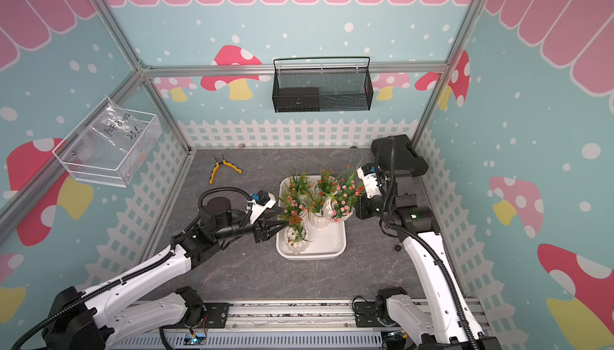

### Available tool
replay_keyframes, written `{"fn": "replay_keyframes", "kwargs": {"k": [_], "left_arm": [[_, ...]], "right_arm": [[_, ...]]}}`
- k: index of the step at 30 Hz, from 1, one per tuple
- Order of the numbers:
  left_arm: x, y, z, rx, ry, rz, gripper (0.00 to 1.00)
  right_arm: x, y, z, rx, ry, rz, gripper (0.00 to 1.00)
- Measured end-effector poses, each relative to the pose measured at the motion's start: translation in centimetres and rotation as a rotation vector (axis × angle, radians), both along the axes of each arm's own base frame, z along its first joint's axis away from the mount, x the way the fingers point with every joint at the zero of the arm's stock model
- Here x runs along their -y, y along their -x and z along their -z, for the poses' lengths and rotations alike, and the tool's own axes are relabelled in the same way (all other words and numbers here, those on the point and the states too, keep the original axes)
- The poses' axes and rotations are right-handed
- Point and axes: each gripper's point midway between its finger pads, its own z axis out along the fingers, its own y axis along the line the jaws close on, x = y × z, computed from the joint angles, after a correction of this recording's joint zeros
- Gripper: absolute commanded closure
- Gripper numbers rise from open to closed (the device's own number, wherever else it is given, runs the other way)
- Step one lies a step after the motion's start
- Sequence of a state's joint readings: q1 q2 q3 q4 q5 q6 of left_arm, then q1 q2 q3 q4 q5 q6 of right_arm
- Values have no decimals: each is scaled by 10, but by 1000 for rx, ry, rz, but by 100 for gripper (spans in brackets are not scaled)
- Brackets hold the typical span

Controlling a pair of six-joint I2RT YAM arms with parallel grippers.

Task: Put the potted gypsophila into the storage box
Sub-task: Place the baby's breath potted plant at the storage box.

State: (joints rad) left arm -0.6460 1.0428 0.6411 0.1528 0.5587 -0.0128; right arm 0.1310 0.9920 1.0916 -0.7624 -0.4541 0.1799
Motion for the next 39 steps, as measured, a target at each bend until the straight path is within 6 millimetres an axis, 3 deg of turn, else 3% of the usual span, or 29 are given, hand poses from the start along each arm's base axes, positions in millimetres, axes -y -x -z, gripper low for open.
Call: {"fn": "replay_keyframes", "kwargs": {"k": [6, 17, 39], "left_arm": [[-3, 5, 19, -14, -29, 10, 43], [-1, 7, 19, -1, -22, 22, 43], [-2, 7, 31, -8, -47, 23, 41]], "right_arm": [[4, 12, 33, -73, 25, 12, 100], [-21, 23, 69, -128, 60, -65, 100], [-45, 20, 137, -211, 119, -110, 100]]}}
